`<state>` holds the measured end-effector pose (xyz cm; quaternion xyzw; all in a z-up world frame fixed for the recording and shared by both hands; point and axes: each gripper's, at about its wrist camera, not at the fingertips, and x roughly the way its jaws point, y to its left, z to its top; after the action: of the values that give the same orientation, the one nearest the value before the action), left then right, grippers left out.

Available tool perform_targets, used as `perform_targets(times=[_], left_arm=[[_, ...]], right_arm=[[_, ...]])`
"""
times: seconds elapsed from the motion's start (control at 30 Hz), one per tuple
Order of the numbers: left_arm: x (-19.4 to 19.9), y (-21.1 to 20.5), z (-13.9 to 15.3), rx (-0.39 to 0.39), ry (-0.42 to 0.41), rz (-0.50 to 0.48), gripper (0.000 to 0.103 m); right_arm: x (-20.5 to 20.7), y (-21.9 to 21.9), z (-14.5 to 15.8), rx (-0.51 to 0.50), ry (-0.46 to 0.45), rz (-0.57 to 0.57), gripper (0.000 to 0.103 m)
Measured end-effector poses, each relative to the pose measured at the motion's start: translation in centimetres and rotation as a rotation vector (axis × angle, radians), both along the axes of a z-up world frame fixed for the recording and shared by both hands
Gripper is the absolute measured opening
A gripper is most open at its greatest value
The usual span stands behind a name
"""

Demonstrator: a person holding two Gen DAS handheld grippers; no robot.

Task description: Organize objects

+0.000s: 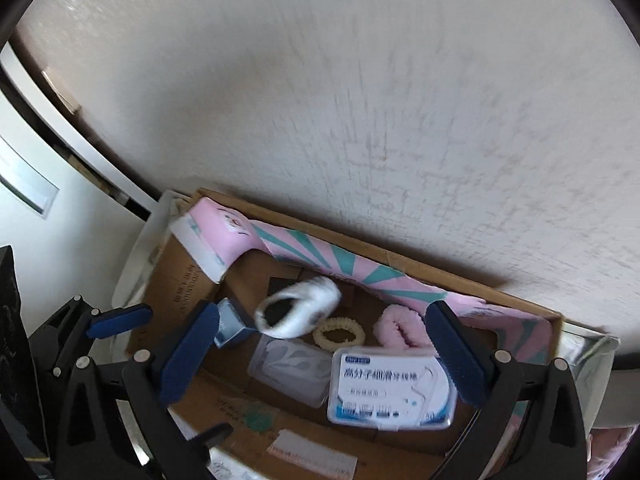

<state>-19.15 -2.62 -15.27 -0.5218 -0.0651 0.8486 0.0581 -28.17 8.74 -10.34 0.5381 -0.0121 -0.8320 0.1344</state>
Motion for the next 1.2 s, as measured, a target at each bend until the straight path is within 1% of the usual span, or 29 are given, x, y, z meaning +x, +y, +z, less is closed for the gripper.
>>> perform_targets(times=[0.1, 0.13, 0.2, 0.23, 0.27, 0.3, 0.4, 0.47, 0.63, 0.7, 0.77, 0.87, 1.0, 1.07, 1.13, 1.2], left_arm=[[1.3, 0.0, 1.4, -0.011, 0.023, 0.018, 0.103], [1.4, -1.2, 2.5, -0.005, 0.048, 0.024, 0.103], [1.5, -1.0, 3.9, -0.008, 0.077, 0.032, 0.103], [1.5, 0.2, 4.9, -0.012, 0.096, 0.039, 0.103], [1.8, 0.0, 5.3, -0.011, 0.109, 0.041, 0.103], [1.4, -0.4, 6.2, -0.010, 0.123, 0.044, 0.103], [2.4, -0.6, 9.1, -0.009, 0.174, 0.052, 0.103], [4.7, -0.1, 12.0, -0.015, 0.209, 0.062, 0.103], [7.6, -0.2, 14.7, -0.001, 0.273, 0.105, 0.103], [8.7, -0.2, 15.3, -0.001, 0.293, 0.123, 0.103], [9.8, -0.2, 15.6, -0.006, 0.311, 0.138, 0.103], [11.0, -0.3, 15.7, -0.025, 0.314, 0.153, 0.103], [12.3, -0.6, 15.2, 0.008, 0.313, 0.147, 0.103], [12.6, -0.7, 14.9, 0.018, 0.300, 0.152, 0.103], [13.0, -0.7, 14.7, 0.025, 0.309, 0.158, 0.103], [13.1, -0.7, 14.7, 0.017, 0.312, 0.160, 0.103]], right_arm=[[2.1, 0.6, 2.2, 0.015, 0.050, -0.040, 0.103], [1.5, 1.4, 3.0, 0.024, 0.067, -0.053, 0.103], [2.8, 1.9, 4.5, 0.039, 0.101, -0.076, 0.103], [3.3, 1.0, 5.0, 0.042, 0.115, -0.086, 0.103], [3.7, 1.4, 5.9, 0.044, 0.128, -0.097, 0.103], [4.5, 1.9, 6.9, 0.046, 0.143, -0.110, 0.103], [7.5, 3.3, 9.4, 0.048, 0.185, -0.150, 0.103], [9.5, 4.0, 10.7, 0.052, 0.211, -0.172, 0.103], [13.6, 4.5, 12.0, 0.065, 0.266, -0.239, 0.103], [15.2, 4.8, 12.3, 0.069, 0.284, -0.264, 0.103], [16.5, 5.1, 12.1, 0.061, 0.279, -0.290, 0.103], [18.2, 5.3, 11.4, 0.056, 0.270, -0.331, 0.103], [19.9, 5.1, 10.5, 0.077, 0.287, -0.367, 0.103], [20.5, 4.9, 10.2, 0.111, 0.303, -0.373, 0.103], [21.0, 4.9, 9.9, 0.143, 0.313, -0.370, 0.103], [21.3, 5.2, 9.7, 0.135, 0.309, -0.375, 0.103]])
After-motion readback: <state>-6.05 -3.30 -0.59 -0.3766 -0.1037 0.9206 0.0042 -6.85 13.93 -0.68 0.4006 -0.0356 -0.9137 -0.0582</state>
